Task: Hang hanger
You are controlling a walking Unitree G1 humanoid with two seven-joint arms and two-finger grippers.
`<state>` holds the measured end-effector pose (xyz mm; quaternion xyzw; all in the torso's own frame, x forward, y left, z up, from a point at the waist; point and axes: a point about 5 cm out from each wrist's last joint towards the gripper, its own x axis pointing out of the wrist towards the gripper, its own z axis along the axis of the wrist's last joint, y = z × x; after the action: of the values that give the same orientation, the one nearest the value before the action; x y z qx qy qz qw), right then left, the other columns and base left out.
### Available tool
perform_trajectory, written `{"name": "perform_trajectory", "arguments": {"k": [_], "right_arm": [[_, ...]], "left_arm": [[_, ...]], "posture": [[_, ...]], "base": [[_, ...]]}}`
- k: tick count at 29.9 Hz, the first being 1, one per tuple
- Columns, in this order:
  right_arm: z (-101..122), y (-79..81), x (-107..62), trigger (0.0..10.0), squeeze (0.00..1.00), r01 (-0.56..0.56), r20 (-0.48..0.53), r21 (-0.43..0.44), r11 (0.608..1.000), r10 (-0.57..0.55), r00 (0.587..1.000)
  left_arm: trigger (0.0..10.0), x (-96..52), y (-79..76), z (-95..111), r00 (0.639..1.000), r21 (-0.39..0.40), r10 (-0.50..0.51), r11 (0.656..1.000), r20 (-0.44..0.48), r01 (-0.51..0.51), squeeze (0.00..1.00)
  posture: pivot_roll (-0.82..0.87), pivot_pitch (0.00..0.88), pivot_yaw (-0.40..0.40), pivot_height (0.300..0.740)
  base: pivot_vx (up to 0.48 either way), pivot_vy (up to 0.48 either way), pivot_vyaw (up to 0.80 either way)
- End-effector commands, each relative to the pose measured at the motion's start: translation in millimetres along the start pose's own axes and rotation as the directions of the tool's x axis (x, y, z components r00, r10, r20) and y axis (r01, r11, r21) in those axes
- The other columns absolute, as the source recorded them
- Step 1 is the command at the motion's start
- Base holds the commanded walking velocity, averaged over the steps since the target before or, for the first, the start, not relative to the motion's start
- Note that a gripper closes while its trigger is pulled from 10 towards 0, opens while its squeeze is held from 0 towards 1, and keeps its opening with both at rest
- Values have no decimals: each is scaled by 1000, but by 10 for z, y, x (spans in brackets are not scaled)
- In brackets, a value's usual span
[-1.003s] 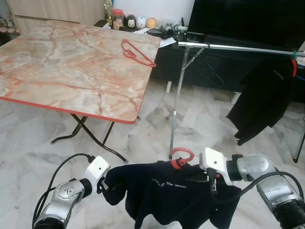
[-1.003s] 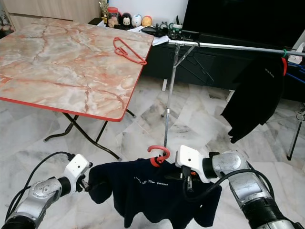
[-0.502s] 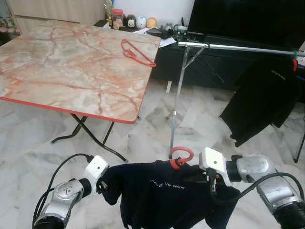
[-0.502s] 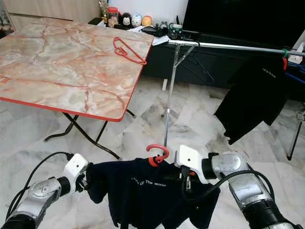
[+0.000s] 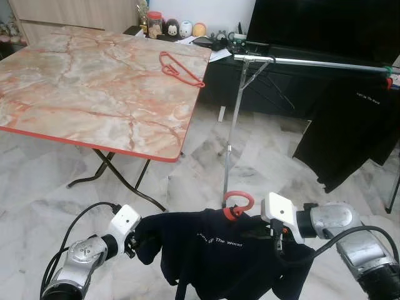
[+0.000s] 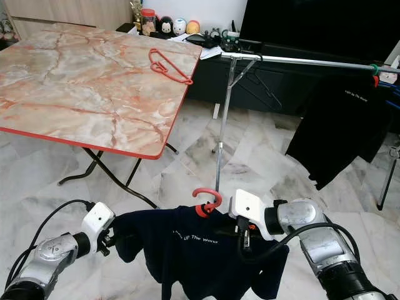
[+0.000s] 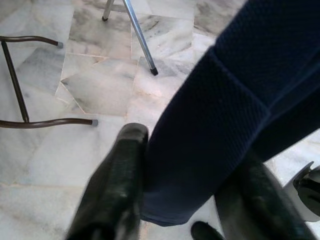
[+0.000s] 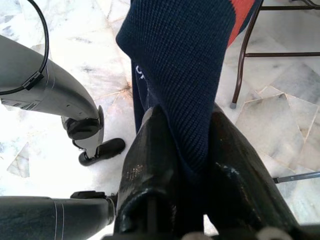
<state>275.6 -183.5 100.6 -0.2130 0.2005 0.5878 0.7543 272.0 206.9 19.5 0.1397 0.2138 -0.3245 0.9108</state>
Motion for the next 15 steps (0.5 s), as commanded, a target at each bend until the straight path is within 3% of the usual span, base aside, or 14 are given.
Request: {"name": "perform_trajectory", "arguments": {"k": [1, 15], "right_arm": [[95, -23, -26, 10000, 0, 7, 29, -29, 1000, -6, 1000], [125, -14, -8, 10000, 0, 3, 44, -30, 1000, -2, 999]], "left_arm": [[0, 3, 21, 30, 1000, 17, -6, 1000, 10, 6, 0], [0, 0, 37, 38, 1000, 19, 0, 1000, 15, -1, 0]], "posture": [[-20, 0, -49, 740], [-20, 0, -45, 740]], "base": [[0, 0, 0], [0, 0, 0]]}}
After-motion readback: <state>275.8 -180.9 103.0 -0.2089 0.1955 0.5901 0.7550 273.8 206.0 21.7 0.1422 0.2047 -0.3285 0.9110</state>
